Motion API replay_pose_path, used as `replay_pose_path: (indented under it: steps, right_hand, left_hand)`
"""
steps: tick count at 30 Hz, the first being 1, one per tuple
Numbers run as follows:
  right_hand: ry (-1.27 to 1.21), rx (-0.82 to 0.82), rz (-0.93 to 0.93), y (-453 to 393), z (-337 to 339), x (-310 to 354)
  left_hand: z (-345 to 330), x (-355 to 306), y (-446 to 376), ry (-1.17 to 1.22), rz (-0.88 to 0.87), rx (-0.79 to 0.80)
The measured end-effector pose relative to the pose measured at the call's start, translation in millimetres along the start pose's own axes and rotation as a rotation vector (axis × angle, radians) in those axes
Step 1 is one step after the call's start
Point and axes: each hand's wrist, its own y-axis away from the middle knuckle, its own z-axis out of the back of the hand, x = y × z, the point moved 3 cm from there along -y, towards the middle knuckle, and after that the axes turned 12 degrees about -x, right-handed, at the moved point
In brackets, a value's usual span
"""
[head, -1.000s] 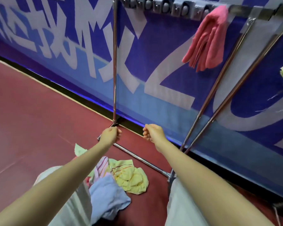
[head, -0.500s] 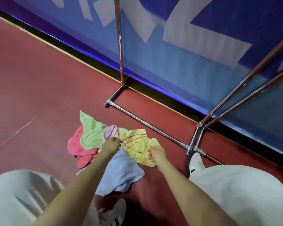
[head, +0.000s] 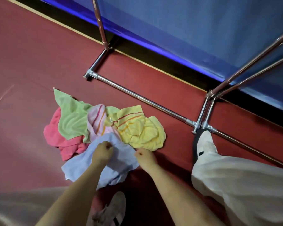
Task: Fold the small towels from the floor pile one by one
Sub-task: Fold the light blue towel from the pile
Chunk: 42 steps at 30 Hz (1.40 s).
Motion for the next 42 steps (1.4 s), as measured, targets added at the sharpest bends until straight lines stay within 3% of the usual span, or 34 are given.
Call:
replay_pose_path:
  steps: [6,12,15,18,20,24,27,33,42]
  right_hand:
    - [0.159,0.122,0.142,14,-31,-4]
    - [0.273,0.182,0.224,20,-42,-12]
    - [0.305,0.2,0.261,19,-41,-4]
    - [0.344,0.223,0.292,18,-44,5]
    - [0.365,0.222,0.294,19,-46,7]
    - [0.299,0.138,0.374,27,-31,18]
    - [0.233,0.093,0.409,34,-8,30]
    - [-0.167,-0.045,0.303,51,52,63]
    - [-0.282,-0.243,0.479,143,152,130]
  left_hand:
    - [-5,26,29,-0.189,-0.329,0.101]
    - [-7,40,42,-0.177,-0.539,0.136]
    - [-1,26,45,-0.291,-0.443,0.125]
    - [2,20,46,-0.215,-0.328,0.134]
    - [-2,20,45,-0.215,-0.394,0.17]
    - [13,-3,57,-0.174,-0.34,0.086]
    - [25,-17,54,-0.174,-0.409,0.085]
    - [80,-78,74,-0.12,-0.631,0.087]
    - [193,-152,153,0.024,-0.643,-0.071]
